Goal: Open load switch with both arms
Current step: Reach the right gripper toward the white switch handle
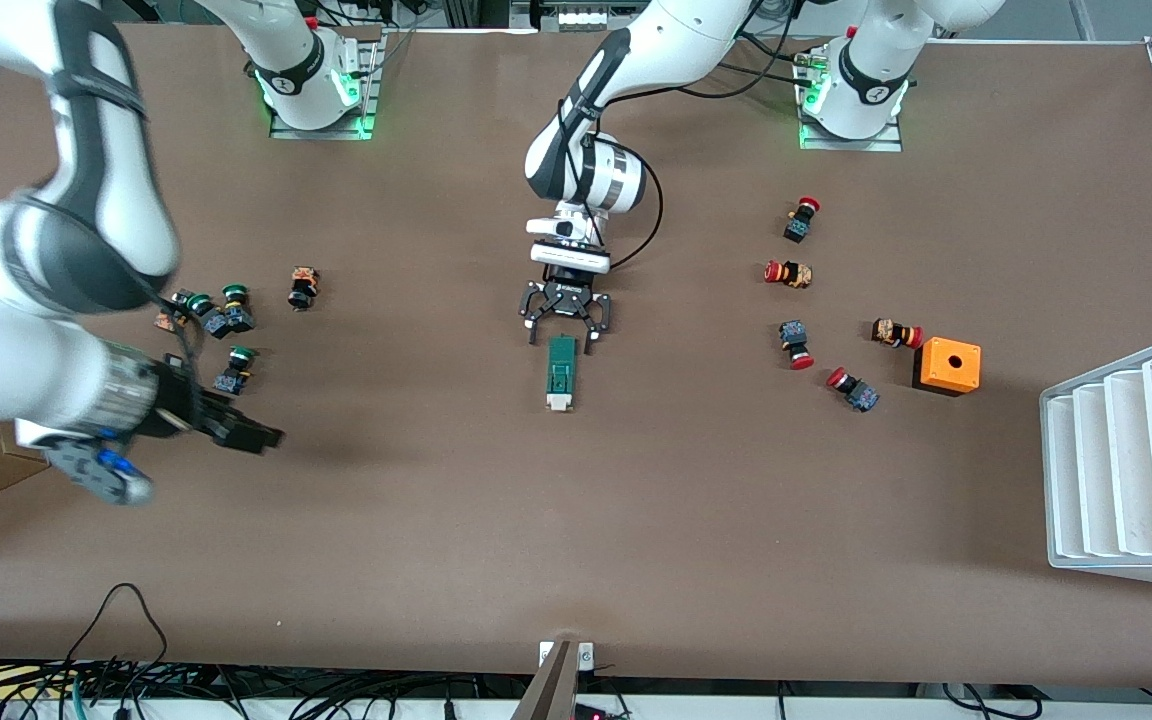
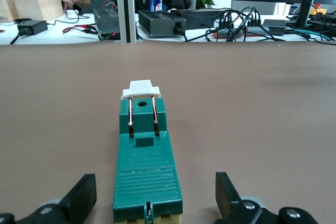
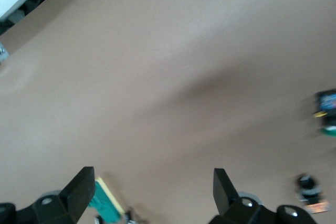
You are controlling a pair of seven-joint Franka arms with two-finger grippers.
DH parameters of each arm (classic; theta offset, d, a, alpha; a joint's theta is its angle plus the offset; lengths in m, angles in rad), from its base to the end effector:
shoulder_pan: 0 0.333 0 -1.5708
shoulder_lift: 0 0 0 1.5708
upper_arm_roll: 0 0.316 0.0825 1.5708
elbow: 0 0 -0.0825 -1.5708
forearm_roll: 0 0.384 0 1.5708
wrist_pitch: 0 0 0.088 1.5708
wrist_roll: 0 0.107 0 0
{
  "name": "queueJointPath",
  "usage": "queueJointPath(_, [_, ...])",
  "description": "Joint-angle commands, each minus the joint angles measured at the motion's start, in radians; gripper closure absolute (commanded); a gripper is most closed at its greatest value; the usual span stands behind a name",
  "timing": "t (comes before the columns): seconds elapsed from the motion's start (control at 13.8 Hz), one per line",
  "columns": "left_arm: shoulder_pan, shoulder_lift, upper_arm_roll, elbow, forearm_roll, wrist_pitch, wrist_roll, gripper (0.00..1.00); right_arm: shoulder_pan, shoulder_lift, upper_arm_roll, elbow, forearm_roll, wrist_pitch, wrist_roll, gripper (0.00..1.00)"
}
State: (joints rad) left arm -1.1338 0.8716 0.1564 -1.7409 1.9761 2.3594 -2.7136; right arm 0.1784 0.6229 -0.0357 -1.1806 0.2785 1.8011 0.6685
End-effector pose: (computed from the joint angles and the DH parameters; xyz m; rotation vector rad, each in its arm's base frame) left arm 0.3628 -0.5237 0.0740 2.5173 -0.1624 1.6656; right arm 0.7206 0.1339 0.4289 -2.7861 0.8364 0.1474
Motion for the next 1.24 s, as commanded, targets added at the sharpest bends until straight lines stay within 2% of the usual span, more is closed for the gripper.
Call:
queueJointPath(0.0, [-0.014,0.040,0.014,0.026,0.056,-0.037,-0.069,0.00,0.047,0.073,-0.003,0.068,0.051,0.026,0.184,0.01])
queueJointPath(0.29, [-0.014,0.046,0.014,0.026,0.067,-0.043,-0.081,0.02,0.090,0.127,0.020,0.079,0.094,0.064,0.388,0.01])
queueJointPath(0.44, [-0.014,0.049,0.014,0.027,0.067,-0.043,-0.081,0.13,0.116,0.182,0.045,0.128,0.094,0.066,0.506,0.01])
queueJointPath(0.65, [-0.014,0.052,0.014,0.027,0.069,-0.045,-0.081,0.33,0.194,0.286,0.033,0.209,0.094,0.086,0.690,0.02])
queueJointPath(0.94, [-0.014,0.050,0.014,0.027,0.069,-0.046,-0.081,0.47,0.256,0.360,0.042,0.211,0.109,0.208,0.867,0.02])
queueJointPath(1.16, [-0.014,0.052,0.015,0.027,0.069,-0.046,-0.081,0.52,0.294,0.386,0.039,0.211,0.146,0.241,0.986,0.02])
